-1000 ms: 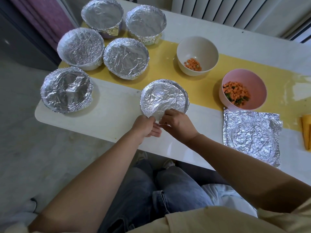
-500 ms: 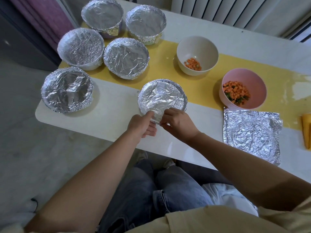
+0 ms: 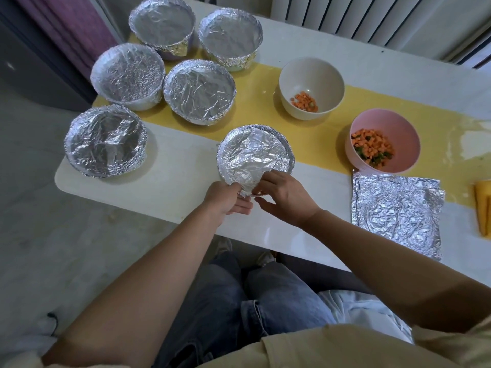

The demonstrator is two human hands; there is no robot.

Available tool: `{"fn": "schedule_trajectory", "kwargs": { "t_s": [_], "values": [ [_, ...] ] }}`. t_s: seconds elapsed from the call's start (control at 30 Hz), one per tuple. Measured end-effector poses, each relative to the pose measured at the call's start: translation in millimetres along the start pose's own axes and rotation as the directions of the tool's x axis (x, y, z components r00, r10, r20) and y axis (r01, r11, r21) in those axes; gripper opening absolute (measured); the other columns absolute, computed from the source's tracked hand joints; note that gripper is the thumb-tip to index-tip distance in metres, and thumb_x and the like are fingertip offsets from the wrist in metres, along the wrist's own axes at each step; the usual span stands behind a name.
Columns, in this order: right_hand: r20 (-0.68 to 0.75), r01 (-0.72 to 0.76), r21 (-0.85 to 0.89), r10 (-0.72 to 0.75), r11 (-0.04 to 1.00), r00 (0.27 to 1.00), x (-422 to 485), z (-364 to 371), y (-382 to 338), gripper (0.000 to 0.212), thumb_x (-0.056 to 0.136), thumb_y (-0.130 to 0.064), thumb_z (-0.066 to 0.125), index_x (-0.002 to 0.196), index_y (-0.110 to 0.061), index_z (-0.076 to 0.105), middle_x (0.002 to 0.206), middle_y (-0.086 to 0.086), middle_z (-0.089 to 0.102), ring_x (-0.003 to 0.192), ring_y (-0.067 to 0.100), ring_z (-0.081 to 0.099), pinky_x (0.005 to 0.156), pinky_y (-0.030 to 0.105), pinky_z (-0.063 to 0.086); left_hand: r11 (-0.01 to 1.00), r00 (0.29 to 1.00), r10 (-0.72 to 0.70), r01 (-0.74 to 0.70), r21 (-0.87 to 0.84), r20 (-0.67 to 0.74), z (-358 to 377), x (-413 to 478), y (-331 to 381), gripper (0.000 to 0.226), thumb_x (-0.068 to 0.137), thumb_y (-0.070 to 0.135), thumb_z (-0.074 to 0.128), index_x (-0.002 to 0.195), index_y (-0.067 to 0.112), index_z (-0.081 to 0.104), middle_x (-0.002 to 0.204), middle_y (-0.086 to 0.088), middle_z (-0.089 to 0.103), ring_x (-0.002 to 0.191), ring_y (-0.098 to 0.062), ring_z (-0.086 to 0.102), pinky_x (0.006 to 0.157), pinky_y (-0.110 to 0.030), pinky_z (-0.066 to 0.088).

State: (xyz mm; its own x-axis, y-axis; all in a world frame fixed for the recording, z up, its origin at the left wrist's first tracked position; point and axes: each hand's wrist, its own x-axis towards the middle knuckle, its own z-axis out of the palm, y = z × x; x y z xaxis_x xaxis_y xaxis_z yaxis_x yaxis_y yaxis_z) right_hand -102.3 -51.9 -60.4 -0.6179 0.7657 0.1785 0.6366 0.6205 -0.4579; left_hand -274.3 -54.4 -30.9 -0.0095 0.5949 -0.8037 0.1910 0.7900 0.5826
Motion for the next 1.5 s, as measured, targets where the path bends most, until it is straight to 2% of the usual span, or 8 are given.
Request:
{"fn": "schedule_trajectory", "kwargs": {
  "t_s": [0.17,0.3,0.47,0.73,0.9,1.03,1.3,1.5],
  "values": [
    [-0.057,-0.022,-0.056,0.019,0.998,0.998,4.1,0.9,-2.9,0.011,0.076,-0.002,0.072,0.071,-0.008,0.064,0.071,0.006,0.058,0.065,0.027,0.055,0.054,0.033,0.046,0.999,0.999,0.003,-0.001,0.049,-0.034,0.5,3.4,-4.5,0.038,0.1,0.027,0.042,0.107,-0.002,0.067,0.081,-0.009,0.076,0.065,-0.02,0.074,0.07,-0.025,0.048],
    [-0.067,-0.011,-0.062,0.007,0.998,0.998,8.8,4.2,-8.4,0.013,0.076,0.0,0.069,0.067,-0.006,0.061,0.068,0.007,0.056,0.061,0.027,0.054,0.051,0.031,0.044,0.986,0.981,0.026,0.007,0.169,-0.193,0.6,6.2,-8.9,0.05,0.094,0.049,0.051,0.087,0.005,0.073,0.073,-0.003,0.075,0.061,-0.016,0.073,0.06,-0.026,0.046],
    [-0.053,-0.017,-0.067,0.014,0.998,0.998,13.5,9.0,-12.5,0.015,0.072,0.002,0.067,0.063,-0.006,0.059,0.065,0.007,0.054,0.058,0.027,0.053,0.048,0.031,0.044,0.967,0.955,0.151,-0.09,0.237,-0.254,0.9,10.4,-13.5,0.038,0.092,0.04,0.059,0.077,0.007,0.073,0.065,-0.001,0.073,0.056,-0.016,0.071,0.082,-0.037,0.058],
    [-0.063,-0.036,-0.059,0.033,0.998,0.998,18.7,11.6,-14.4,0.023,0.076,-0.01,0.044,0.059,-0.007,0.059,0.062,0.006,0.054,0.057,0.027,0.054,0.046,0.028,0.044,0.948,0.95,0.187,-0.109,0.298,-0.249,3.4,13.5,-9.2,0.036,0.1,0.027,0.048,0.087,0.003,0.072,0.064,-0.002,0.073,0.055,-0.015,0.071,0.084,-0.034,0.057],
    [-0.054,-0.04,-0.039,0.038,0.998,0.998,18.4,10.6,-14.0,0.009,0.073,-0.002,0.068,0.067,-0.007,0.063,0.066,0.007,0.057,0.061,0.029,0.057,0.051,0.029,0.045,0.949,0.951,0.202,-0.132,0.285,-0.233,-0.1,15.7,-10.8,0.036,0.099,0.026,0.049,0.083,0.004,0.072,0.062,-0.002,0.073,0.056,-0.016,0.072,0.087,-0.038,0.057],
    [0.033,-0.027,-0.042,0.028,0.999,0.999,11.3,4.3,-7.1,0.029,0.066,-0.012,0.086,0.086,-0.006,0.066,0.081,0.008,0.062,0.073,0.029,0.059,0.061,0.033,0.049,0.945,0.937,0.229,-0.148,0.293,-0.264,-5.4,16.9,-10.0,0.035,0.096,0.027,0.05,0.08,0.005,0.073,0.064,-0.002,0.073,0.057,-0.017,0.072,0.084,-0.039,0.058],
    [-0.06,0.012,-0.075,-0.016,0.997,0.998,6.7,1.0,3.5,0.013,0.076,0.005,0.071,0.077,-0.007,0.067,0.076,0.007,0.061,0.07,0.029,0.058,0.058,0.036,0.049,0.938,0.865,0.278,-0.15,0.312,-0.419,-9.9,15.0,-6.7,0.046,0.093,0.037,0.049,0.062,0.013,0.072,0.059,0.003,0.071,0.06,-0.015,0.07,0.075,-0.031,0.055],
    [-0.026,0.023,-0.05,-0.024,0.998,0.999,9.2,7.3,-0.3,0.011,0.076,0.004,0.07,0.076,-0.006,0.066,0.075,0.008,0.06,0.069,0.029,0.058,0.057,0.033,0.047,0.952,0.942,0.209,-0.135,0.273,-0.264,-0.5,16.2,-13.4,0.039,0.1,0.033,0.048,0.082,0.007,0.07,0.073,-0.003,0.075,0.059,-0.017,0.072,0.084,-0.036,0.058]
  ]
}}
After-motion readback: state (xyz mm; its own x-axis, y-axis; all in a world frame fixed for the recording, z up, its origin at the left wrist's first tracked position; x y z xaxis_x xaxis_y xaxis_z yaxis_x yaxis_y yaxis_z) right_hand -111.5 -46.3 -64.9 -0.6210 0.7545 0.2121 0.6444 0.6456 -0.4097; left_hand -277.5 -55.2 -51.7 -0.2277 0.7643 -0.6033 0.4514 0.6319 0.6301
